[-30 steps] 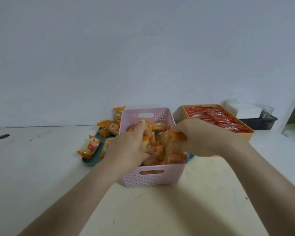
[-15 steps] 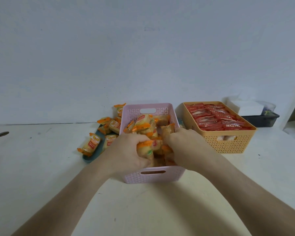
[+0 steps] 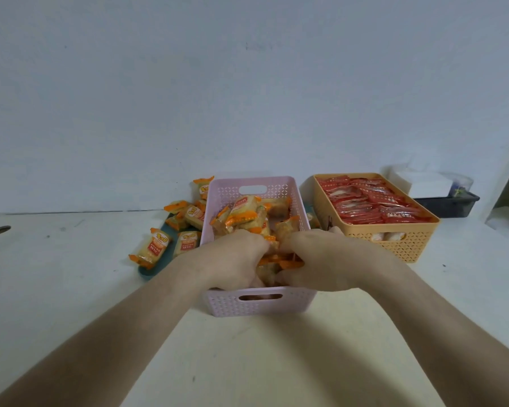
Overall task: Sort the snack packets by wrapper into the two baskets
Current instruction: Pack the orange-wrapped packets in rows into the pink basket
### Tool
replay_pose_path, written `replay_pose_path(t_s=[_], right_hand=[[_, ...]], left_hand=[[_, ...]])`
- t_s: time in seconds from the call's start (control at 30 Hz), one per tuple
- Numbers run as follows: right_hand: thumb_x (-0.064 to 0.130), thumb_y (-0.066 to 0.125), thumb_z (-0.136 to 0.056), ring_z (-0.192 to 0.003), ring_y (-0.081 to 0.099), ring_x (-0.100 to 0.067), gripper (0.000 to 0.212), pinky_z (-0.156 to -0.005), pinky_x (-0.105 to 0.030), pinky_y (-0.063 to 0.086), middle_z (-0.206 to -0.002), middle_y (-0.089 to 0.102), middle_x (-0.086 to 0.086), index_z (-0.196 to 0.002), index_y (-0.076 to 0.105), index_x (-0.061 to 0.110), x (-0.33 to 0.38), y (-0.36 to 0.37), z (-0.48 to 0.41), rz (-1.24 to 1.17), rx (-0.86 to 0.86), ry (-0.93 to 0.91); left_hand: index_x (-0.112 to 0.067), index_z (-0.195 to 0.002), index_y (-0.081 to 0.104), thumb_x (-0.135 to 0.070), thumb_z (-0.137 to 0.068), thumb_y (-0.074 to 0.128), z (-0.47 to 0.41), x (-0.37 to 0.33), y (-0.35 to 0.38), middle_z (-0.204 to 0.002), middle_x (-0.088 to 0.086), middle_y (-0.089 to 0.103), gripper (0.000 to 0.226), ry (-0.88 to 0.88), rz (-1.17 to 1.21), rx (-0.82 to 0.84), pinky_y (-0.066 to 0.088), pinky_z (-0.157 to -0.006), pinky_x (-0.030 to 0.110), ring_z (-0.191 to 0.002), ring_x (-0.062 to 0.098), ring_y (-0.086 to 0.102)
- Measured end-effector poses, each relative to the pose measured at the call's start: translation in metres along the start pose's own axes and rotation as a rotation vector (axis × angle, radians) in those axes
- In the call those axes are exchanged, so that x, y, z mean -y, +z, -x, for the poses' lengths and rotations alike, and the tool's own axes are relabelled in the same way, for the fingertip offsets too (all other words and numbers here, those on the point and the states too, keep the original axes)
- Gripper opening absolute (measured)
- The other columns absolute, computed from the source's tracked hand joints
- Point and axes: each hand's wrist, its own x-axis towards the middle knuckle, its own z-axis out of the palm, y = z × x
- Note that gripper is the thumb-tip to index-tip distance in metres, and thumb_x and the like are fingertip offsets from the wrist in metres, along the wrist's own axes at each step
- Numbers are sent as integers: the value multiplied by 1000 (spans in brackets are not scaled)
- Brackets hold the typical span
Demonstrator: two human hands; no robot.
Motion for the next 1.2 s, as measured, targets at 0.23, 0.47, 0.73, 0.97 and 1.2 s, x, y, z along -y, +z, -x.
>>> replay_pose_path(t_s=[0.23, 0.47, 0.73, 0.97, 1.2], right_hand=[[50, 61, -86, -93, 50, -14, 25, -89, -45, 33, -90, 59, 14, -106, 62, 35, -2, 16, -4, -155, -219, -25], [46, 65, -83, -93, 53, -15, 19, -87, -45, 37, -93, 63, 8, -89, 62, 27, -7, 18, -2, -216, -181, -70], [42, 63, -86, -92, 46, -11, 19, -89, -43, 34, -91, 55, 19, -101, 54, 34, -17, 18, -3, -183, -196, -20], [44, 62, -85, -100, 53, -14, 19, -83, -41, 34, -101, 65, 11, -103, 66, 37, -20, 20, -3, -190, -195, -41], [44, 62, -82, -89, 55, -14, 19, -79, -37, 34, -92, 65, 6, -90, 65, 27, -22, 22, -7, -181, -200, -38]], left_hand=[[-24, -114, 65, -2, -83, 62, 7, 2, -31, -103, -6, 69, 38, -56, -38, 225, 54, -86, 39, -98, 17, 63], [-17, -93, 63, -15, -76, 73, -1, -7, -7, -80, -3, 62, 20, -50, -293, 136, 52, -58, 29, -74, 20, 62], [-41, -128, 38, -25, -84, 63, 22, 4, -15, -112, -7, 58, 53, 12, -306, -140, 53, -78, 42, -101, 17, 58], [-40, -113, 34, -34, -80, 71, 38, -8, -14, -100, -19, 45, 50, -47, -228, -318, 48, -70, 36, -83, 11, 47], [-26, -82, 51, -44, -79, 74, 46, -8, -26, -76, -10, 53, 29, -73, -114, -73, 46, -65, 31, -73, 11, 51]])
